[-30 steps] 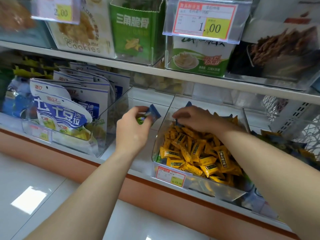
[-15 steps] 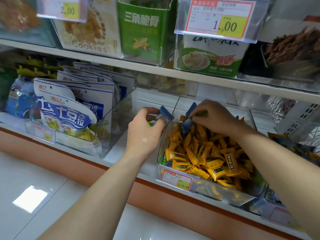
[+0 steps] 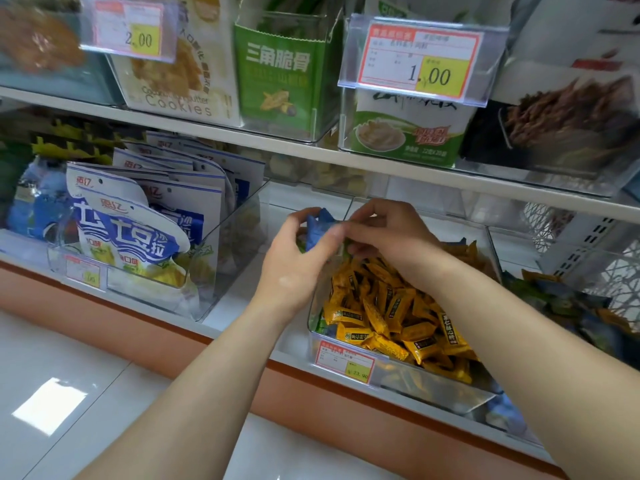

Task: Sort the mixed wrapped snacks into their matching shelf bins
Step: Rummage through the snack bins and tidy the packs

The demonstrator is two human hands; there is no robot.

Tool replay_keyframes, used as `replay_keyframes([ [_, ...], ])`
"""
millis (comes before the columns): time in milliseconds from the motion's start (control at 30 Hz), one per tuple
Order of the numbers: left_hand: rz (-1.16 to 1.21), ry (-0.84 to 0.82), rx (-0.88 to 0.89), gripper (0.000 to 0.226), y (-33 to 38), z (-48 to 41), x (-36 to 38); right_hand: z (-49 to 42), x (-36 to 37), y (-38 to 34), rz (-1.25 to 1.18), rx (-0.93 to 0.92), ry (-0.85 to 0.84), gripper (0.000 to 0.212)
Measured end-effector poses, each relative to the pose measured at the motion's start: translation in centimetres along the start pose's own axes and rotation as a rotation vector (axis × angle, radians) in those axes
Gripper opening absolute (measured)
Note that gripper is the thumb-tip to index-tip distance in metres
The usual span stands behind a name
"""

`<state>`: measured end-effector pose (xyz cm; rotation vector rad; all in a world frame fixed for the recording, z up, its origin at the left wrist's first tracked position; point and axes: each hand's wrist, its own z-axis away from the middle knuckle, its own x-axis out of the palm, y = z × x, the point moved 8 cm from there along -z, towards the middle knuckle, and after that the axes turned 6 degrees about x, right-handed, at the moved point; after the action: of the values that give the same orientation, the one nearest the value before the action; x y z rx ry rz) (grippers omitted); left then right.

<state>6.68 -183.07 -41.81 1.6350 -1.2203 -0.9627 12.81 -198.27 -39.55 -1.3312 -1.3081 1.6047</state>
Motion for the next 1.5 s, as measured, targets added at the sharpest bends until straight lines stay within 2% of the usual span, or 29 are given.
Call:
replay_keyframes([
  [67,-0.138,0.029,0.049,0.031,-0.1,-0.1,-1.1,-1.0,-0.9,0.3,0.061,-0.037,0.046,0.013],
  [167,-0.143,0.081,-0.004,0.03,-1.0,-0.2,-2.5,-3.2,-3.8,1.4,0.298,-0.09,0.165,0.012],
  [233,-0.173,0.076,-0.008,0.029,-1.4,-0.2,-2.9,-4.7,-3.3,3.3,0.587,-0.062,0.033,0.016],
  [300,-0.198,0.063,0.007,0.028,-1.5,-0.2,-2.9,-5.6,-1.7,5.9,0.896,0.004,-0.156,0.032],
  [367,-0.2,0.052,0.014,0.027,-1.6,-0.2,-2.8,-6.0,-0.5,7.3,1.029,0.046,-0.263,0.04],
  [467,-0.195,0.046,0.009,0.026,-1.6,-0.3,-2.6,-6.2,0.3,7.6,1.06,0.068,-0.311,0.036],
  [567,-0.206,0.041,0.014,0.027,-1.4,-0.3,-2.5,-5.8,0.1,7.1,1.125,0.025,-0.263,0.027],
  [633,-0.21,0.041,0.019,0.027,-1.3,-0.3,-2.5,-5.3,-0.6,6.2,1.137,-0.08,-0.146,0.018],
  [700,-0.205,0.046,0.021,0.024,-1.2,-0.4,-2.6,-4.8,-2.2,4.7,1.028,-0.213,0.037,0.012],
  [800,-0.191,0.06,0.017,0.022,-1.1,-0.4,-2.5,-5.0,-5.2,4.0,0.741,-0.188,0.222,0.019],
  [833,-0.189,0.062,0.016,0.024,-1.0,-0.4,-2.4,-5.6,-5.8,4.2,0.756,-0.15,0.235,0.02],
  [933,-0.191,0.058,0.014,0.026,-0.9,-0.4,-2.0,-7.1,-5.9,4.6,0.999,-0.099,0.208,0.021],
  [1067,-0.195,0.059,0.011,0.02,-1.0,-0.4,-2.0,-7.3,-4.7,3.3,1.16,-0.221,0.285,0.013],
  [1133,-0.193,0.063,0.008,0.023,-1.1,-0.5,-2.0,-7.3,-4.0,4.5,1.165,-0.175,0.226,0.017],
  [1200,-0.199,0.062,0.009,0.024,-1.3,-0.5,-1.9,-7.5,-3.7,6.6,1.148,-0.039,0.127,0.024],
  [1300,-0.207,0.057,0.016,0.022,-1.4,-0.5,-1.9,-7.9,-3.7,8.1,1.093,0.056,0.074,0.033],
  [1367,-0.209,0.055,0.013,0.021,-1.4,-0.5,-1.9,-8.0,-3.5,8.5,1.005,0.08,0.027,0.048],
  [1433,-0.208,0.055,0.009,0.02,-1.5,-0.6,-1.9,-8.2,-3.5,8.8,0.944,0.114,0.015,0.074],
  [1467,-0.205,0.055,0.008,0.02,-1.5,-0.6,-1.9,-8.4,-3.5,8.9,0.992,0.122,0.023,0.079],
  [1500,-0.204,0.053,0.008,0.02,-1.5,-0.6,-1.9,-8.6,-3.6,9.1,1.078,0.122,0.03,0.076],
])
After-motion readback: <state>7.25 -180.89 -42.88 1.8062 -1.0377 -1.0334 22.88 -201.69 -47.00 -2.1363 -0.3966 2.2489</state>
